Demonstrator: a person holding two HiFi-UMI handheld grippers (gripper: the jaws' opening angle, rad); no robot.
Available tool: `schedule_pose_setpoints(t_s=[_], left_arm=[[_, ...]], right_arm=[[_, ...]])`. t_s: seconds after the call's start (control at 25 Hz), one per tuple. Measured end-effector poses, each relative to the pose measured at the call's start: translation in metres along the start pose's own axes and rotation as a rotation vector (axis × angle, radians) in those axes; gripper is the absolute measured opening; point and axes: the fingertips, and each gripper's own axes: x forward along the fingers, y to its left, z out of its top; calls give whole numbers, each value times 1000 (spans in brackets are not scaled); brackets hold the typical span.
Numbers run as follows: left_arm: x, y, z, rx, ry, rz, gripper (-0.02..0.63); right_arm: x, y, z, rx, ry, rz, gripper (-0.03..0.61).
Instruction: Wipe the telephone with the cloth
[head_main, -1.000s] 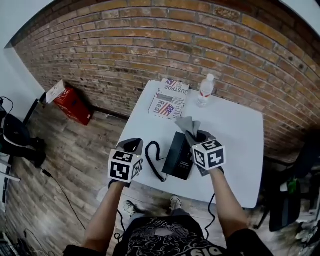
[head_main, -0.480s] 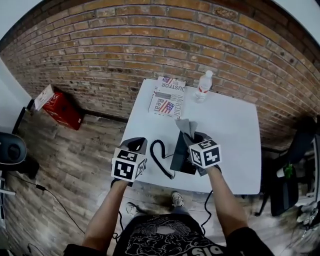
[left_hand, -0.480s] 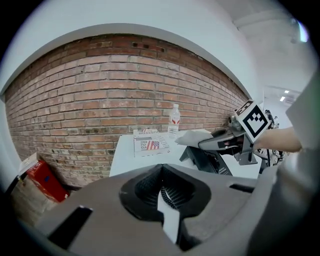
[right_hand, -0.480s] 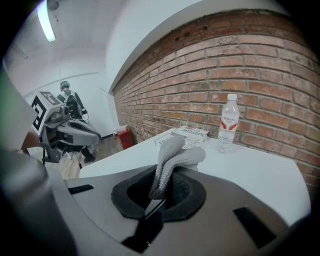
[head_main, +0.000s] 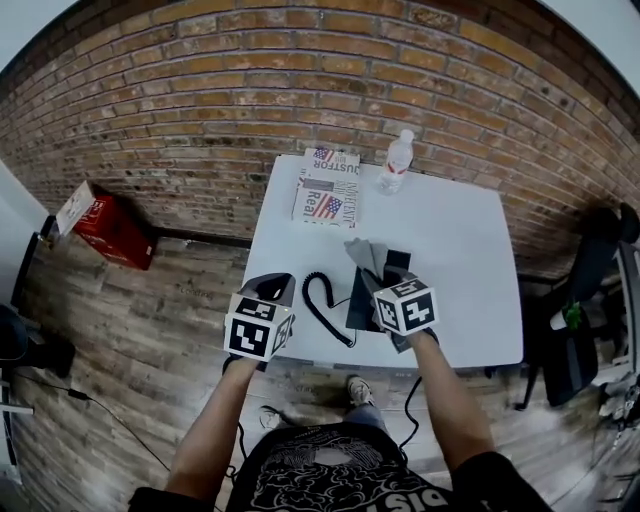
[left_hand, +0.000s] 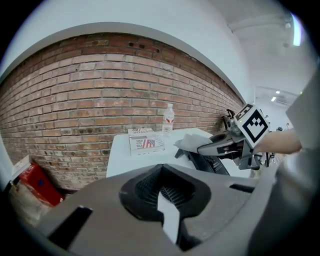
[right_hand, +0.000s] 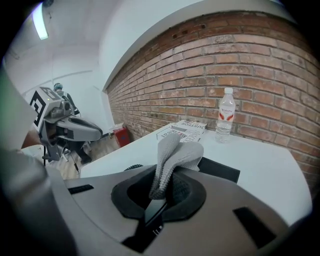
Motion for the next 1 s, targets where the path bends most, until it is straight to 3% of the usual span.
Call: schedule_pose_setpoints(t_s=[1.0], left_arm=[[-31,-3,-38,87,32,-121,6]], right_arm=[[-16,59,-73,149,27,-86,11]])
